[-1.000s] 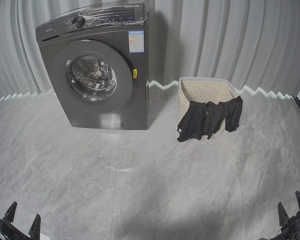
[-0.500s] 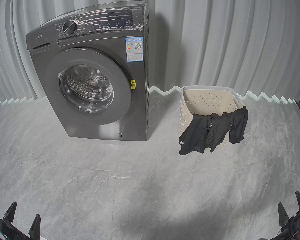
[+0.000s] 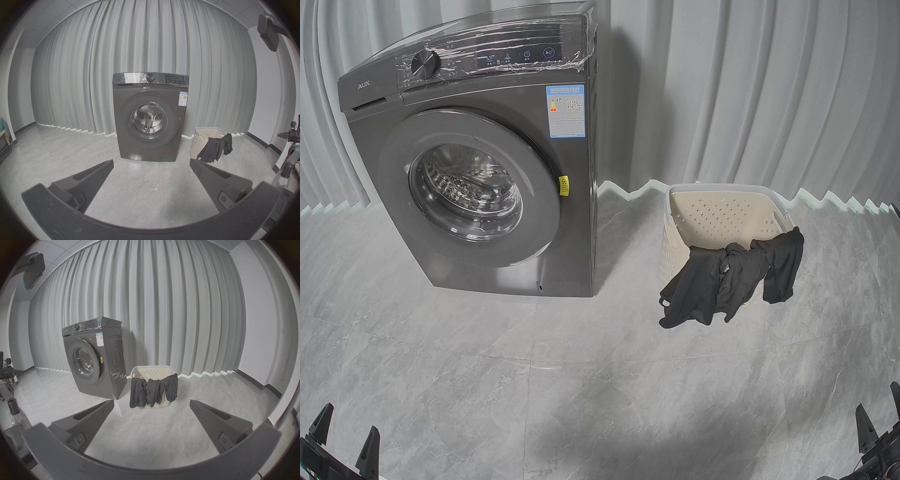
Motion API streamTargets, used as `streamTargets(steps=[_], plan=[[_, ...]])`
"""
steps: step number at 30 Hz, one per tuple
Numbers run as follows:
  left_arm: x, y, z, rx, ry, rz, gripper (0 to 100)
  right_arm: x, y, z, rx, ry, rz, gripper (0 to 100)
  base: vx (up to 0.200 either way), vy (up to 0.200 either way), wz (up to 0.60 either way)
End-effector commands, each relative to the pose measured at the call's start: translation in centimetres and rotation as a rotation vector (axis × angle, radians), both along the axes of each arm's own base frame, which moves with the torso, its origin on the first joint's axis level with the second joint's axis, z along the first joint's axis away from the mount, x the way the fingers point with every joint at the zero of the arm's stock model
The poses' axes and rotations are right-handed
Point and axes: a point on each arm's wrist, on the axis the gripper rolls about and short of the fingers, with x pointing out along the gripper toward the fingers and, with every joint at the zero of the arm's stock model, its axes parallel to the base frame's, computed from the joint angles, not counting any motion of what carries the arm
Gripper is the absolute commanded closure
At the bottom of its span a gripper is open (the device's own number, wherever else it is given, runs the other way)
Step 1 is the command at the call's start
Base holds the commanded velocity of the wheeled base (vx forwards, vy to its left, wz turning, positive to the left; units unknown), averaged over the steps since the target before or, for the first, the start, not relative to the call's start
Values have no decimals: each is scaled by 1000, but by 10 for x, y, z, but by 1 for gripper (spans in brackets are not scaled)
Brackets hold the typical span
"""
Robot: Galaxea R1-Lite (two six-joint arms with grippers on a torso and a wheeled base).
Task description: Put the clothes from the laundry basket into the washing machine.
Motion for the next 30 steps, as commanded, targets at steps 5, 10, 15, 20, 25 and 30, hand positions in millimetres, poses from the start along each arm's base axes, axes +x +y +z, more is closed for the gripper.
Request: streamTargets(steps=[5,10,15,20,25,30], plan=[[0,0,-5,-2,0,0,0,0,0,-5,0,1,-1,0,0,0,0],[0,0,-5,-4,0,0,0,0,0,-5,0,1,-1,0,120,0,0],[0,0,-5,-5,-1,0,0,0,0,-5,0,1,-1,0,200,0,0],[0,0,-5,-5,-1,0,0,0,0,-5,0,1,2,0,160,0,0],[0,0,-5,-5,-1,0,0,0,0,-5,0,1,2,0,0,0,0],[0,0,-5,-5,-1,0,0,0,0,-5,-2,1,4,0,0,0,-120]])
